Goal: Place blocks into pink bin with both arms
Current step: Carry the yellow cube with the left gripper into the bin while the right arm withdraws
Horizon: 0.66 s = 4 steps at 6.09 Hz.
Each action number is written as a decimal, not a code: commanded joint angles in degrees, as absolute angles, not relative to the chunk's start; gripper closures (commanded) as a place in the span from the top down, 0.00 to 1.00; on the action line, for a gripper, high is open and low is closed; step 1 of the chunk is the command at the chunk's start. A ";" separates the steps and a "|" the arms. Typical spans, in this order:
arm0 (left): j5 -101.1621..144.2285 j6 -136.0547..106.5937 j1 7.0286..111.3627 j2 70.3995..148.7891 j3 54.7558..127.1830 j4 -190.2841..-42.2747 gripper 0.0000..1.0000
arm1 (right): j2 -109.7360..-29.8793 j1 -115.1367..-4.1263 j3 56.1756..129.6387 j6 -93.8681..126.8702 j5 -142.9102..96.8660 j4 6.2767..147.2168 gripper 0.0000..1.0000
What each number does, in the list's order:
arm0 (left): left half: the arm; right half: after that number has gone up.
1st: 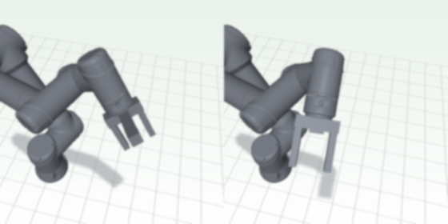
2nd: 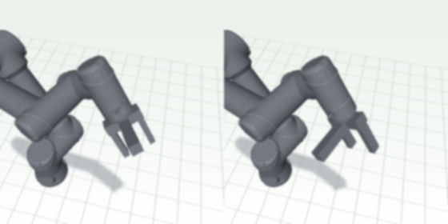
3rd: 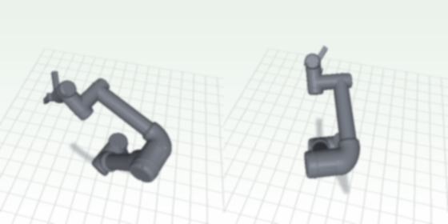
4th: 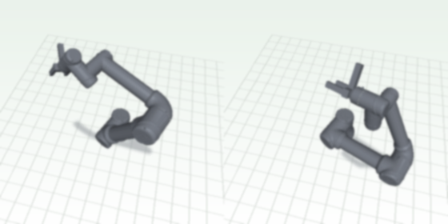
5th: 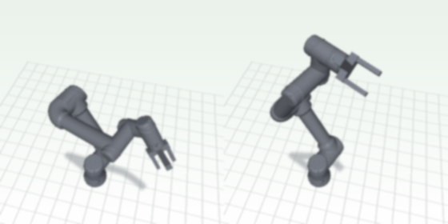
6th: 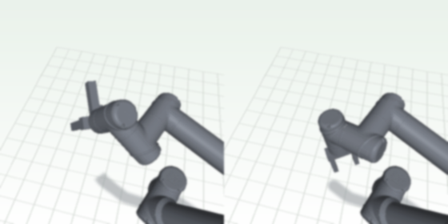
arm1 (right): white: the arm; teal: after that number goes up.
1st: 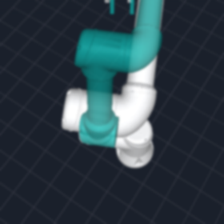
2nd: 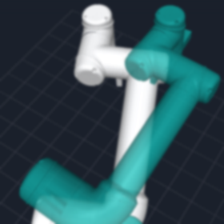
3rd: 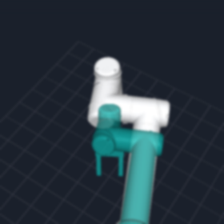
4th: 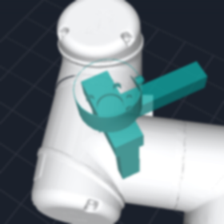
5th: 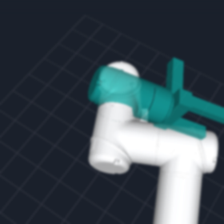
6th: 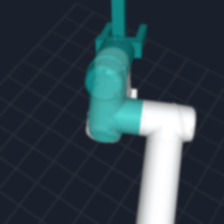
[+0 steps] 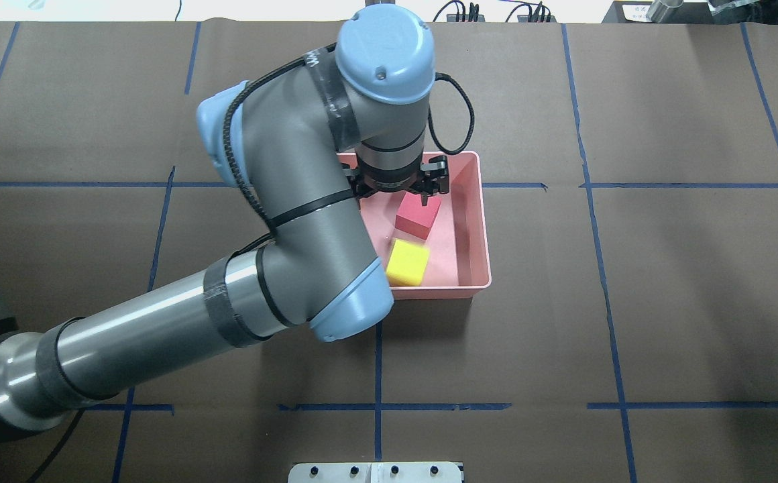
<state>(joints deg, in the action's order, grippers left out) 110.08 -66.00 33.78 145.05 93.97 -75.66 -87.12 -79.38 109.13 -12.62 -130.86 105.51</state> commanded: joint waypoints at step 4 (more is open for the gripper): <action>120.65 -21.46 55.57 121.67 104.69 -75.32 1.00 | -99.12 -89.89 109.25 -19.23 -133.41 105.38 1.00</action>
<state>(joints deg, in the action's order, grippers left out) 117.80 -31.52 49.82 124.96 105.18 -75.26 -96.74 -87.54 109.18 -16.81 -132.92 105.39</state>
